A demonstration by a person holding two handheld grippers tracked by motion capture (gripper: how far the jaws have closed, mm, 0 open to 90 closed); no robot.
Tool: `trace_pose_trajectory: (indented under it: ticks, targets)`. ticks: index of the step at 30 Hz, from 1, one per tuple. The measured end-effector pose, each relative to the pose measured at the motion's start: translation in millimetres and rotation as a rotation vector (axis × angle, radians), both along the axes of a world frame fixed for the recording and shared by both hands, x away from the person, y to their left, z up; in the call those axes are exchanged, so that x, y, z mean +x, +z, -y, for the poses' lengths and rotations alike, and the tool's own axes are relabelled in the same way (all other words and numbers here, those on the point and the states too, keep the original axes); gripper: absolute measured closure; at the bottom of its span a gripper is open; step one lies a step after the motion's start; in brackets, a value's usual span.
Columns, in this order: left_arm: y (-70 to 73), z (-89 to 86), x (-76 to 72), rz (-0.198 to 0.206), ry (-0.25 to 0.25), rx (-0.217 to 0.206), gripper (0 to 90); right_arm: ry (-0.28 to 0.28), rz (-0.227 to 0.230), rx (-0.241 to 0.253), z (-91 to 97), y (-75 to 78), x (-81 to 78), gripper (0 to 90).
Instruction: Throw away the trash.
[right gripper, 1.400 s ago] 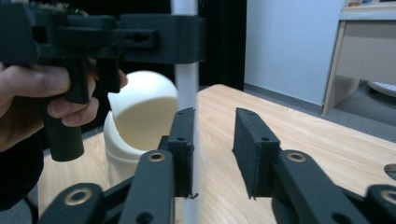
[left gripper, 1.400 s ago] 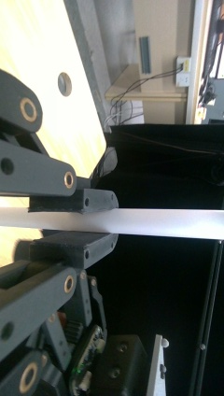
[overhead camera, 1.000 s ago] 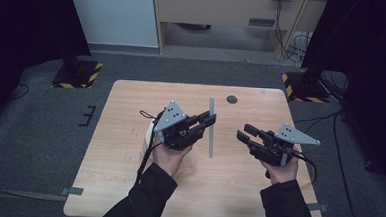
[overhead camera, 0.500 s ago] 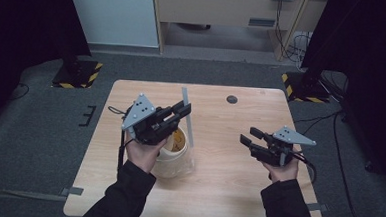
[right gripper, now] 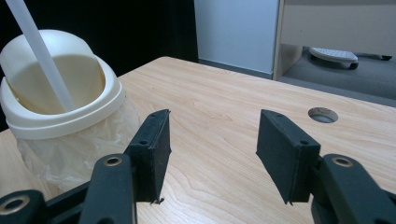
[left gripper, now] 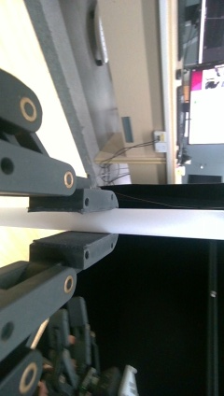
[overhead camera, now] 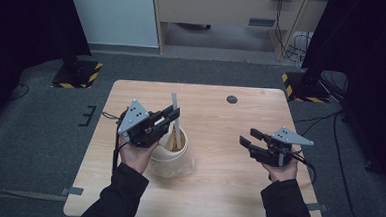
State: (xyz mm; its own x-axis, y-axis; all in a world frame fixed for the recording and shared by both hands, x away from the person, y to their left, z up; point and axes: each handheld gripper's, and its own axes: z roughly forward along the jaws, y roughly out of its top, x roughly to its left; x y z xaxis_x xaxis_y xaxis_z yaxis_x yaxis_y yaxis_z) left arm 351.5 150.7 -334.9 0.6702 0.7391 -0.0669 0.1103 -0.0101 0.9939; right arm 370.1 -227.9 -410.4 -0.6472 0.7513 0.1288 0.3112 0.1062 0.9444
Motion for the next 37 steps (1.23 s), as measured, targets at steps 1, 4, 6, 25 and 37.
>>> trace_pose_trajectory:
  ticks: [1, 4, 6, 25, 37]
  targets:
    - [-7.2, 0.6, 1.1, -0.017, -0.005, 0.006, 78.4, -0.001, -0.003, -0.001, 0.0, -0.3, -0.1, 44.4]
    - [-15.3, 1.5, 1.9, -0.037, -0.011, 0.016, 78.4, -0.002, -0.007, -0.002, 0.1, -1.2, 0.3, 44.3]
    - [-23.0, 2.9, 2.1, -0.055, -0.017, 0.028, 78.4, -0.002, -0.008, -0.014, -0.1, -1.8, 0.3, 43.9]
    - [-34.2, -44.4, -31.9, -0.063, 0.015, 0.051, 49.7, -0.03, -0.075, -0.032, 3.3, -17.1, 7.1, 23.2]
    - [-105.6, -126.8, -29.7, -0.215, 0.227, 0.131, 30.4, -0.06, -0.173, -0.1, 11.0, -45.6, 16.8, 6.9]
